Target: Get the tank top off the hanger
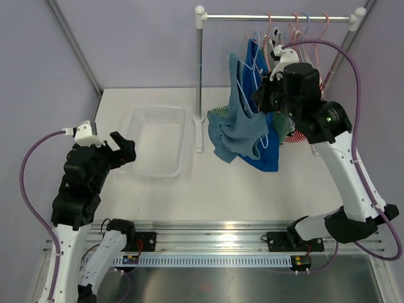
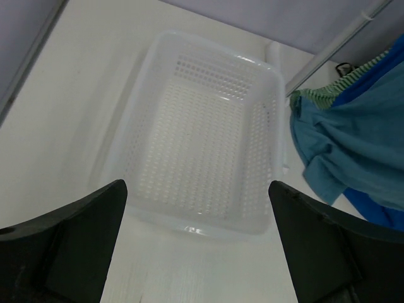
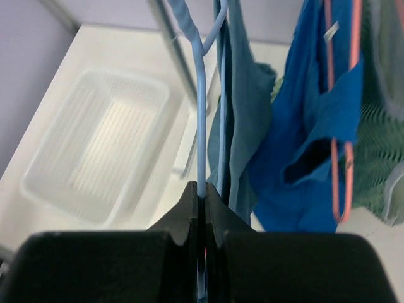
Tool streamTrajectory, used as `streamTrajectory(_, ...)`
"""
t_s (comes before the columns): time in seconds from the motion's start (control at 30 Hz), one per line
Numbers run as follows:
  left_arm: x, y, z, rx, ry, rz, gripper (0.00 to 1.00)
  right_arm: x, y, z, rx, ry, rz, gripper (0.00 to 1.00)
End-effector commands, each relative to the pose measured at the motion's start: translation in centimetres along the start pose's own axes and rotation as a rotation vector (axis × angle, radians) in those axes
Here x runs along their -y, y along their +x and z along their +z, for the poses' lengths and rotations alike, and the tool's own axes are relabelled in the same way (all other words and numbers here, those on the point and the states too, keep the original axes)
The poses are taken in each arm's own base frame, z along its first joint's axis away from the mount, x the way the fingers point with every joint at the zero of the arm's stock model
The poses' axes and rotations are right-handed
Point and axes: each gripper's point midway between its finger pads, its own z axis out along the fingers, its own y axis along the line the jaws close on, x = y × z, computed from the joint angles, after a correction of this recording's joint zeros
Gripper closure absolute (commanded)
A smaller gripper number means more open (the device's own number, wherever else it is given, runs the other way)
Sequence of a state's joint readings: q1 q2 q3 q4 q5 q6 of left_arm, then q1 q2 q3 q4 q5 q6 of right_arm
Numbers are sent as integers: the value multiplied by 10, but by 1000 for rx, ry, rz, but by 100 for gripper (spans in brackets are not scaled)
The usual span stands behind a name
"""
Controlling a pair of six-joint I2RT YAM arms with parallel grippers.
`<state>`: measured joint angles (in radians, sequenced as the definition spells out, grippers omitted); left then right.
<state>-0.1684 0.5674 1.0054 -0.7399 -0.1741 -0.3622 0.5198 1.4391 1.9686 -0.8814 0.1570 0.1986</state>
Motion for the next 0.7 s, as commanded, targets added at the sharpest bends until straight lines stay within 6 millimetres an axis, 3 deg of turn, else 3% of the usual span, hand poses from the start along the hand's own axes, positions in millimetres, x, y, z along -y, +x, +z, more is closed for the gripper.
streamTrajectory(0.0, 56, -42, -5, 54, 230, -72, 1, -30, 2, -47, 35, -210, 28, 100)
streamTrajectory(0.1, 95, -59, -3, 59, 331, -104, 1, -38, 18, -72, 28, -295, 40, 100)
streamTrajectory(0.13, 121, -65, -12, 65, 414, -106, 1, -37, 21, -77, 26, -303, 38, 100)
streamTrajectory(0.2, 139, -65, 2, 53, 385, -75, 1, -34, 32, -93, 17, -316, 34, 100)
streamTrajectory(0.27, 180, -69, -9, 52, 465, -34, 1, -31, 41, -105, 9, -320, 33, 100)
streamTrajectory(0.33, 220, -57, 0, 37, 488, 44, 1, -27, 49, -122, 23, -332, 35, 100)
streamTrajectory(0.37, 237, -68, -5, 57, 524, 49, 1, -26, 54, -127, 18, -334, 42, 100)
streamTrajectory(0.4, 255, -64, -8, 48, 580, 74, 1, -25, 58, -138, 24, -349, 48, 100)
streamTrajectory(0.43, 283, -49, -4, 32, 622, 133, 1, -25, 64, -143, 11, -357, 51, 100)
streamTrajectory(0.5, 307, -57, -7, 72, 644, 167, 1, -23, 70, -157, 16, -369, 51, 100)
streamTrajectory(0.53, 324, -43, -4, 62, 654, 224, 1, -21, 74, -161, 10, -366, 54, 100)
streamTrajectory(0.6, 339, -44, -2, 75, 661, 244, 1, -18, 76, -172, 24, -363, 70, 100)
streamTrajectory(0.67, 351, -32, 8, 63, 657, 271, 1, -16, 80, -178, 17, -361, 87, 100)
